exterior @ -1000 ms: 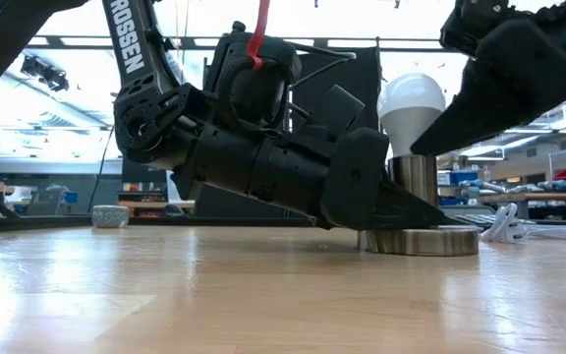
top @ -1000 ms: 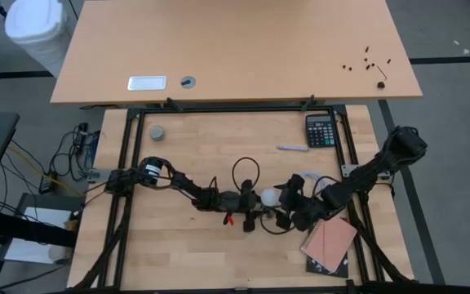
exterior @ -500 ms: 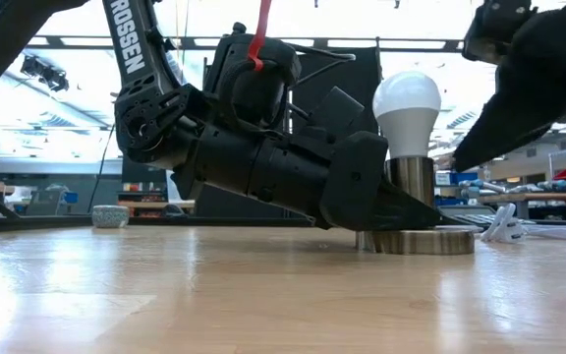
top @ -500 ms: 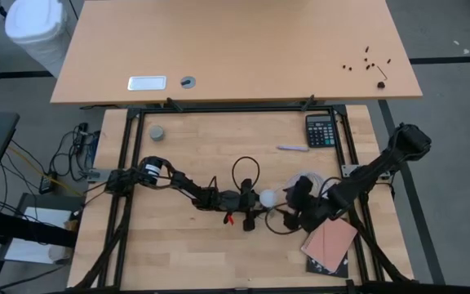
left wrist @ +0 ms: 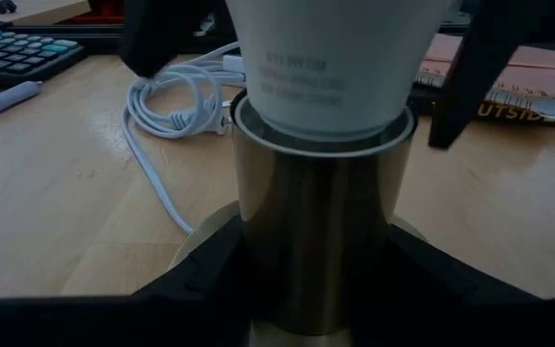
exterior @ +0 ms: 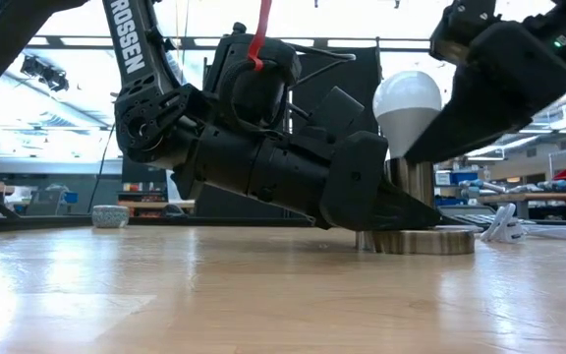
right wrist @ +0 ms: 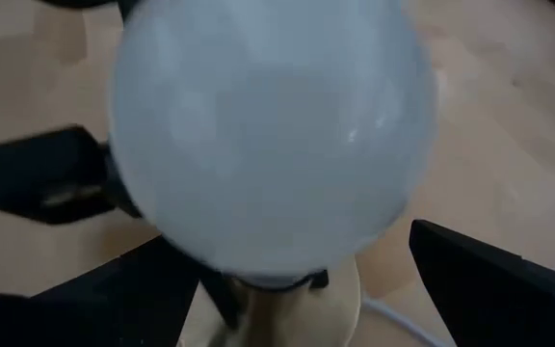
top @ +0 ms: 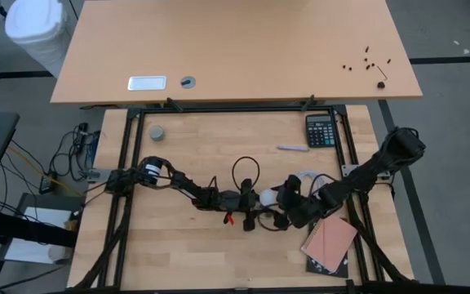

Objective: Screw lightbulb
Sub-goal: Remove the lightbulb from the bronze lamp socket

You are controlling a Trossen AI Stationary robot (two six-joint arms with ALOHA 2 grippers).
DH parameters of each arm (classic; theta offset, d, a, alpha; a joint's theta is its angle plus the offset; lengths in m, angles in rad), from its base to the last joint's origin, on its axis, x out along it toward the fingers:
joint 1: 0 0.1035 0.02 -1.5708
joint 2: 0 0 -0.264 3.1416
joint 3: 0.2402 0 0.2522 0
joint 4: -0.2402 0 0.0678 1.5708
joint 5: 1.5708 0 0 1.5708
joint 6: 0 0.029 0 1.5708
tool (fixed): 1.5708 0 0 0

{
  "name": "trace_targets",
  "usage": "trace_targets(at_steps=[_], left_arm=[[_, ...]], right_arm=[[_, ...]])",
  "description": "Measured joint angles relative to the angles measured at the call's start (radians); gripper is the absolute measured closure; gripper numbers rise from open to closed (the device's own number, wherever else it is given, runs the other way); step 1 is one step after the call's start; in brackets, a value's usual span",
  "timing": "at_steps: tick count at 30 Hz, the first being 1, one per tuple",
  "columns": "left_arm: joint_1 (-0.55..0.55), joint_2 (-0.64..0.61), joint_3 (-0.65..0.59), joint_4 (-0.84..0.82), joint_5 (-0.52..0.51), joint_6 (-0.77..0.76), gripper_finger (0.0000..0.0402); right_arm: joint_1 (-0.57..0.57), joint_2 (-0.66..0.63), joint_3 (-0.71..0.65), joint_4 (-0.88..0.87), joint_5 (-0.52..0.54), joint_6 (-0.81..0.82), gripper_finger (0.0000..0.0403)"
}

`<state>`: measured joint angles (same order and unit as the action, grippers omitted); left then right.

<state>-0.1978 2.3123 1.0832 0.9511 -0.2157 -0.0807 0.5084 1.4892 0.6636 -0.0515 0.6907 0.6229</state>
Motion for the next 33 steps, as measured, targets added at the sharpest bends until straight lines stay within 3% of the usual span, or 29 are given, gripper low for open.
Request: trace_targets(at_steps=[9, 18, 24, 33], left_arm=[[0.001, 0.000, 0.001, -0.001, -0.002, -0.005, 0.0213], [-0.001, 0.000, 0.000, -0.008, 0.003, 0.002, 0.0213], [0.000, 0.000, 0.000, -0.007, 0.003, 0.002, 0.0213], [0.001, 0.000, 0.000, -0.007, 0.003, 0.000, 0.0213]], right_arm=[[-0.002, -0.081, 0.001, -0.102, 0.037, 0.002, 0.0030], [0.013, -0.176, 0.000, -0.555, 0.092, 0.333, 0.0030], [0.014, -0.165, 0.000, -0.338, -0.071, 0.174, 0.0030], [-0.003, -0.166, 0.000, -0.124, -0.082, -0.006, 0.0030]])
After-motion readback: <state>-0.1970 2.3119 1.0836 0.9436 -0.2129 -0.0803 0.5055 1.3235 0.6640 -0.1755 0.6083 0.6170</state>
